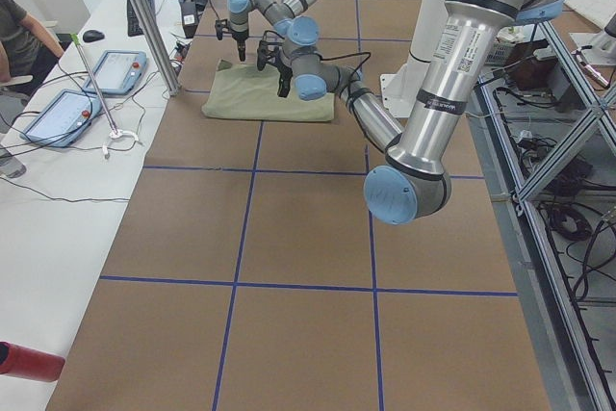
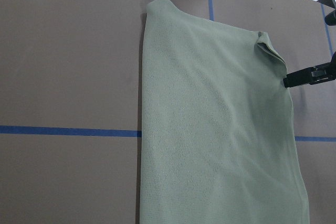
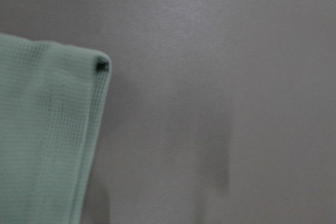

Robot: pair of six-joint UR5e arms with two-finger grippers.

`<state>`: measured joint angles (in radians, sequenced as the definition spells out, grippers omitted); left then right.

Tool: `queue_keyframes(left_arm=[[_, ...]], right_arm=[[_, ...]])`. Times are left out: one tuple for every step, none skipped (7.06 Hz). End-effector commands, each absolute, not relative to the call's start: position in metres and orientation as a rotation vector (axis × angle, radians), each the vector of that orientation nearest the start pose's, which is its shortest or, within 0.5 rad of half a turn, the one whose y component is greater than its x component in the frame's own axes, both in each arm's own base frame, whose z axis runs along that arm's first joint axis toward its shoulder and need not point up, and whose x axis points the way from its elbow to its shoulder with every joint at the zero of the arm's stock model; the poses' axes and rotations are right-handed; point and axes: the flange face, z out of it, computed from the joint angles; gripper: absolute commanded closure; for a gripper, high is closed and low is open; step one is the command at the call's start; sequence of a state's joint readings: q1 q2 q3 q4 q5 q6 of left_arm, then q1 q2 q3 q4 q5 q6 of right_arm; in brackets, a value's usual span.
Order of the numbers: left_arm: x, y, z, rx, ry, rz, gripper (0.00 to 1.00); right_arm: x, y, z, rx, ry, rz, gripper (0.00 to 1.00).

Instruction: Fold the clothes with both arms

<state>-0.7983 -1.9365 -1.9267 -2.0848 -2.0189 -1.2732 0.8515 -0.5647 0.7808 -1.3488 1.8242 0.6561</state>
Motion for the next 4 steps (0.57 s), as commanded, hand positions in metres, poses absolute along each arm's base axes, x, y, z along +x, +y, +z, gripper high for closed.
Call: queue_keyframes(left_arm=[[0.327,-0.466,0.235,0.301,1.237,-0.155,0.0],[0.331,-0.466,0.237,0.288,1.234,-0.163,0.0],[0.333,-0.465,0.239,0.269,1.235,-0.178,0.0],[0.344,-0.453,0.233,0.201,1.262,-0.227,0.0]], right_arm=[[-0.465,-0.745,0.356,0.158,-0.496,-0.101,0.0],[-0.461,-0.744,0.335,0.171,-0.541,-0.108,0.0],[-0.454,-0.74,0.306,0.168,-0.624,-0.117,0.0],[-0.444,-0.721,0.295,0.158,-0.69,-0.136,0.0]])
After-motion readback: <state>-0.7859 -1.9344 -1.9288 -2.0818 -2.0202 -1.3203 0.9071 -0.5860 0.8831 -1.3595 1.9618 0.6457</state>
